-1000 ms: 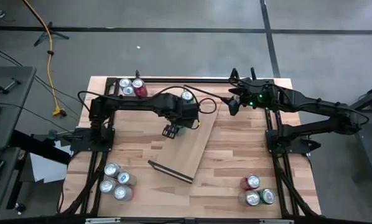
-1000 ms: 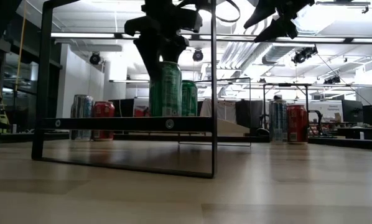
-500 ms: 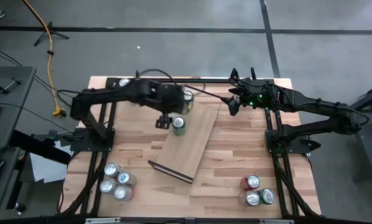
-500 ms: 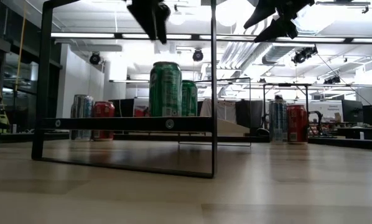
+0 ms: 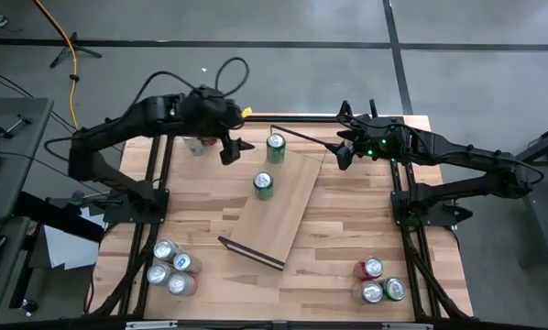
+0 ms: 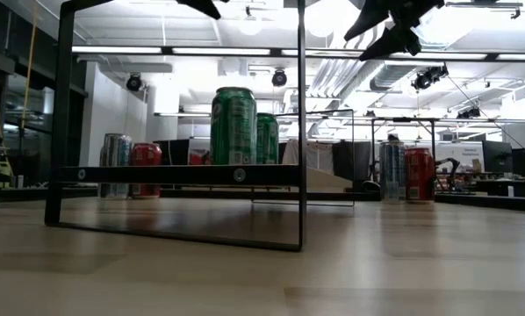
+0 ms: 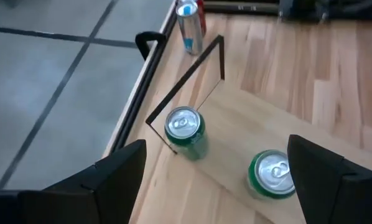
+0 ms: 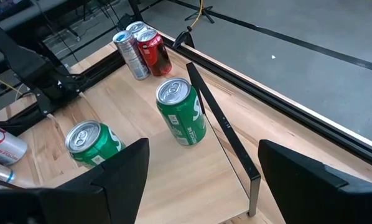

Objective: Place canned beverage on shelf
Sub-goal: Put the top green soda can on the shelf aligned with the other green soda can

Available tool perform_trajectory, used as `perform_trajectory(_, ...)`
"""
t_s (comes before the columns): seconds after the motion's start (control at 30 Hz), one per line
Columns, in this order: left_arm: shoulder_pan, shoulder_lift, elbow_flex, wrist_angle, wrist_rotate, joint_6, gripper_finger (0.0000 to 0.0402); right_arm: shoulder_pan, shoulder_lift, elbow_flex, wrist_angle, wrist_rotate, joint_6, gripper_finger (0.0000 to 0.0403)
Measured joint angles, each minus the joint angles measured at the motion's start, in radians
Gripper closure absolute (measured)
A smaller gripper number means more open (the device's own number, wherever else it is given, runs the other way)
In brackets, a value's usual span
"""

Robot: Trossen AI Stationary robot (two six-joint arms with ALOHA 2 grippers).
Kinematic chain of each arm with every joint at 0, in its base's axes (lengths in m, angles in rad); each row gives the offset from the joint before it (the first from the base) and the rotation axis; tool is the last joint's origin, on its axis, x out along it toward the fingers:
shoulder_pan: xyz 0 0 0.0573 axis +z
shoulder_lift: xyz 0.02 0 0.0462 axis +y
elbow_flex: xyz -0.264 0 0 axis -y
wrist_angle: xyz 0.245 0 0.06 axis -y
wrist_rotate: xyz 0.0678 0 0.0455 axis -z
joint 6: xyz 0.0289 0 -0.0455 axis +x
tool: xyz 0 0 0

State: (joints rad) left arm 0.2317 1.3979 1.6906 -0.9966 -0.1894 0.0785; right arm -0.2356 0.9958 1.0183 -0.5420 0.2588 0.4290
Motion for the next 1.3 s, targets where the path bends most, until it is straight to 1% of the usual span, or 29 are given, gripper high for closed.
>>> perform_trajectory(0.2,0.011,-0.129,-0.237,0.156,0.001,-0.112,0.0092,0.000,0.000,0.000,-0.001,0.000,-0.001,0.0116)
perform_trajectory(0.33,-0.014,-0.219,-0.395,0.243,0.027,-0.223,0.0093,0.000,0.000,0.000,-0.001,0.000,0.000,0.0116)
perform_trajectory(0.4,-0.043,-0.260,-0.457,0.263,0.027,-0.271,0.0102,0.000,0.000,0.000,-0.004,0.000,0.000,0.0116)
perform_trajectory(0.47,-0.079,-0.294,-0.502,0.268,0.019,-0.333,0.0123,0.000,0.000,0.000,-0.013,0.000,0.000,0.0116)
perform_trajectory(0.53,-0.122,-0.316,-0.545,0.267,-0.004,-0.406,0.0154,0.000,0.000,0.000,-0.022,0.000,0.000,0.0116)
perform_trajectory(0.6,-0.176,-0.322,-0.590,0.269,-0.024,-0.482,0.0201,0.000,0.000,0.000,-0.026,0.000,-0.002,0.0116)
perform_trajectory(0.7,-0.251,-0.312,-0.673,0.333,-0.047,-0.609,0.0294,0.000,0.000,0.000,-0.028,0.003,-0.002,0.0116)
perform_trajectory(0.77,-0.291,-0.295,-0.733,0.432,-0.048,-0.708,0.0364,0.000,0.000,0.000,-0.028,0.016,-0.002,0.0116)
perform_trajectory(0.8,-0.307,-0.284,-0.763,0.477,-0.048,-0.770,0.0382,0.000,0.000,0.000,-0.028,0.020,-0.002,0.0116)
perform_trajectory(0.9,-0.333,-0.245,-0.818,0.553,-0.049,-1.010,0.0387,0.000,0.000,0.000,-0.028,0.021,-0.002,0.0116)
perform_trajectory(0.97,-0.337,-0.220,-0.837,0.548,-0.053,-1.169,0.0396,0.000,0.000,0.000,-0.028,0.021,-0.001,0.0116)
perform_trajectory(1.03,-0.339,-0.196,-0.848,0.550,-0.056,-1.287,0.0399,0.000,0.000,0.000,-0.028,0.021,0.000,0.0116)
perform_trajectory(1.1,-0.341,-0.169,-0.850,0.563,-0.052,-1.338,0.0399,0.000,0.000,0.000,-0.028,0.021,-0.001,0.0116)
perform_trajectory(1.3,-0.321,-0.075,-0.850,0.617,-0.045,-1.385,0.0401,0.000,0.000,0.000,-0.035,0.022,-0.011,0.0116)
